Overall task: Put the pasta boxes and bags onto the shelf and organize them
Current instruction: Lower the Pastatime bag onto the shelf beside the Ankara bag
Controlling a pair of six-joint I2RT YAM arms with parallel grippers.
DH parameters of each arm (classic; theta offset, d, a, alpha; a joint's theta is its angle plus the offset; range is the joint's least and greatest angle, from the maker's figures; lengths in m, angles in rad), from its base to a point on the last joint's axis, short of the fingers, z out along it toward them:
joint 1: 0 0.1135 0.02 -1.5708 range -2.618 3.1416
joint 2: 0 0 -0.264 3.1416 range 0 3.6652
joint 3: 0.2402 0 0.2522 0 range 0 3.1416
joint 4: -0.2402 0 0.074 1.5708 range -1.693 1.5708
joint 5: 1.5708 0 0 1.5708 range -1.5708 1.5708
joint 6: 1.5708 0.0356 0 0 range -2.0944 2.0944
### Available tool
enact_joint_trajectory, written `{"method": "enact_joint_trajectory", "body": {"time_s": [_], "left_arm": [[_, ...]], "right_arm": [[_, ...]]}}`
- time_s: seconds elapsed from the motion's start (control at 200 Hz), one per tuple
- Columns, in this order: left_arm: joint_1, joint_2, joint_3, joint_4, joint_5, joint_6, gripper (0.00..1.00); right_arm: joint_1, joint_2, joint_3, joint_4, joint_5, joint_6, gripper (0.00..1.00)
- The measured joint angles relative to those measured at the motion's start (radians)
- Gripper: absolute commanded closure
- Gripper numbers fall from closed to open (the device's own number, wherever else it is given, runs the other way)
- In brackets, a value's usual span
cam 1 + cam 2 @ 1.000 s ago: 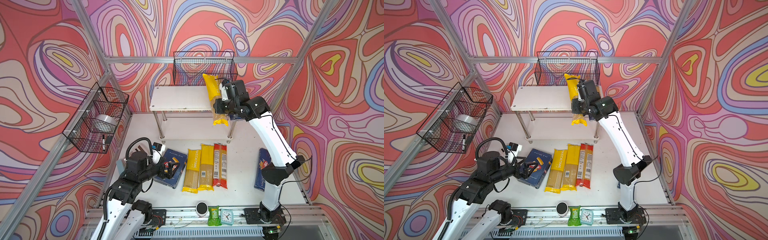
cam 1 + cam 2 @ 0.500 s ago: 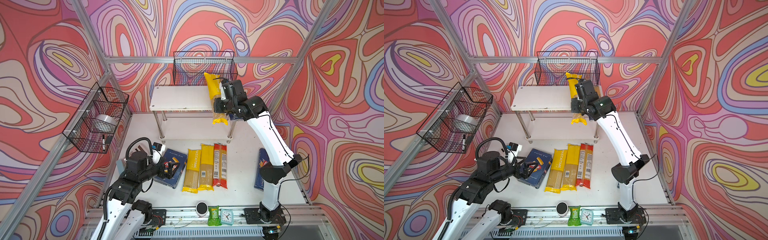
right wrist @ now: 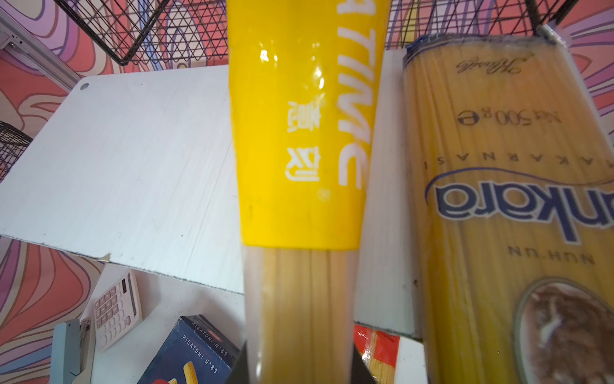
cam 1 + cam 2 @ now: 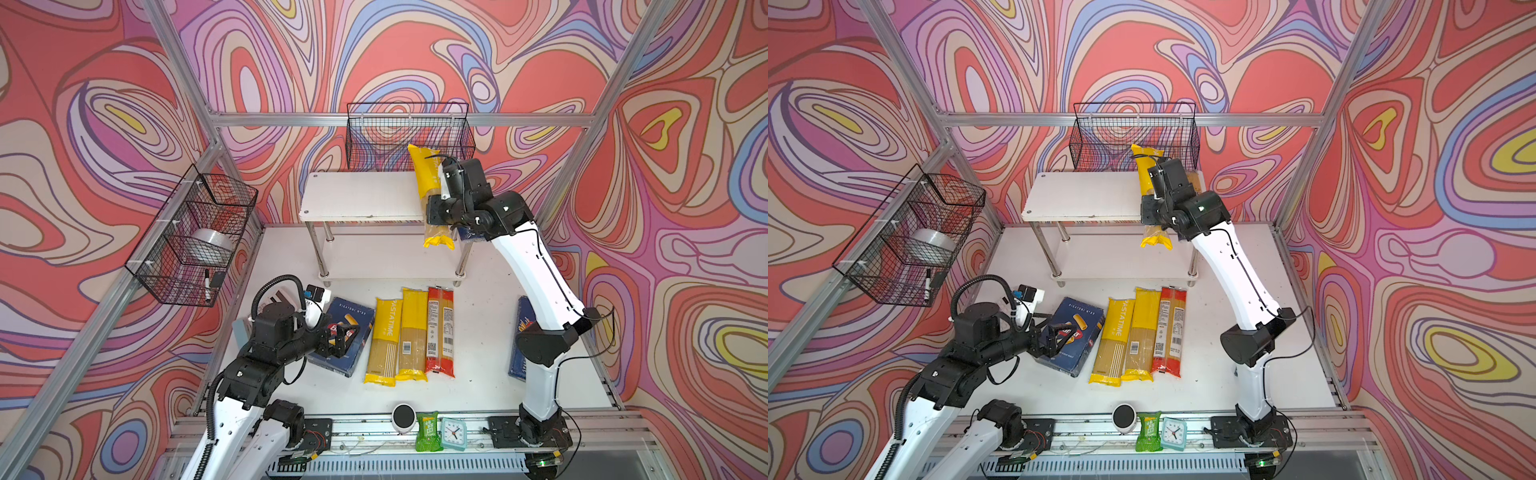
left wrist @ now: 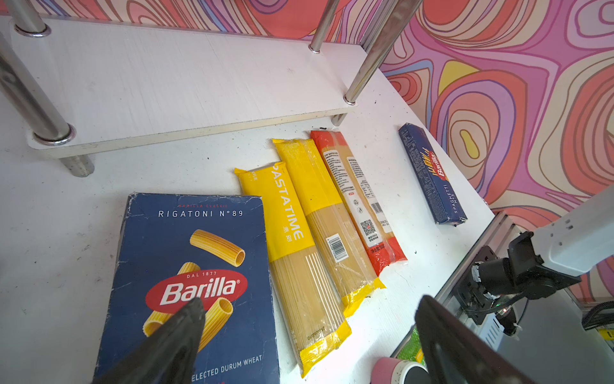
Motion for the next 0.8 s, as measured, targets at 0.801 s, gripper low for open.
{"method": "enact_joint_trajectory", "body": {"time_s": [0.801], "left_arm": [[0.0, -0.012, 0.0, 0.0, 0.008, 0.0, 0.0]], "right_arm": [[-0.004, -0.002, -0.033, 0.077, 0.046, 0.043, 0.47]]}}
